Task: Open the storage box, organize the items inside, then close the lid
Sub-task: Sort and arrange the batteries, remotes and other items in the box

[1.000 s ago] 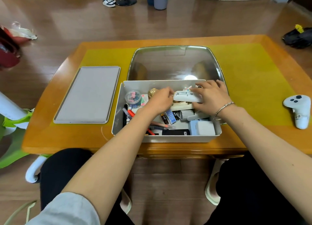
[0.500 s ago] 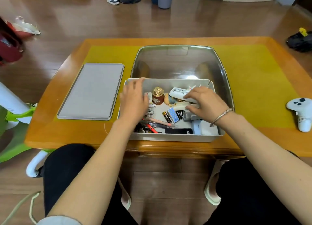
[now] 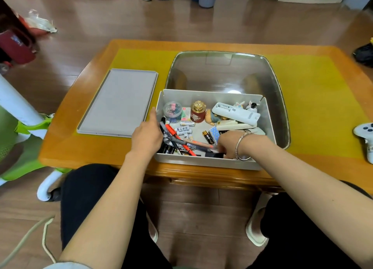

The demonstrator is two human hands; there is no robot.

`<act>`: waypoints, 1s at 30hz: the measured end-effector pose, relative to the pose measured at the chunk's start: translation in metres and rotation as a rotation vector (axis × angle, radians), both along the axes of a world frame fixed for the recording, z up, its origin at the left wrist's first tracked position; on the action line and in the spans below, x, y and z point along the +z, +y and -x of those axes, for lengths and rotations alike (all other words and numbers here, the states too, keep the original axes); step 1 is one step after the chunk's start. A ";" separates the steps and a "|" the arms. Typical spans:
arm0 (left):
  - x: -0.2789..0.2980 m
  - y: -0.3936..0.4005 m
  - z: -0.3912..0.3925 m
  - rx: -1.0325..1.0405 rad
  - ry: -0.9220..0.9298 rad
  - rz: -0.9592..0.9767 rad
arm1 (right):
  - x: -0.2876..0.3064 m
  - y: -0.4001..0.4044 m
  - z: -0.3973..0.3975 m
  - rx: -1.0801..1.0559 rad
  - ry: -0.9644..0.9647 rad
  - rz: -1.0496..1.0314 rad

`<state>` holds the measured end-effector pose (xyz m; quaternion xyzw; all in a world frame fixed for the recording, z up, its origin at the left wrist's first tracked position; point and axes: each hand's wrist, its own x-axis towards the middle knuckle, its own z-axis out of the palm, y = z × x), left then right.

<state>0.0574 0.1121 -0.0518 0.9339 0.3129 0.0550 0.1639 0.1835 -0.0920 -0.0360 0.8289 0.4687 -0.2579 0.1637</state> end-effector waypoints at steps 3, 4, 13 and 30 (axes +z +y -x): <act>-0.003 -0.003 0.000 0.025 -0.016 -0.015 | 0.002 0.001 0.000 -0.024 0.004 -0.001; -0.004 -0.003 0.000 0.034 -0.018 -0.019 | 0.003 0.000 0.001 -0.046 0.024 -0.019; -0.008 -0.021 -0.006 0.060 -0.020 -0.021 | 0.045 -0.037 -0.016 -0.526 0.167 -0.859; -0.007 -0.060 -0.023 0.098 0.077 0.029 | 0.028 -0.072 -0.059 -0.773 -0.524 -0.859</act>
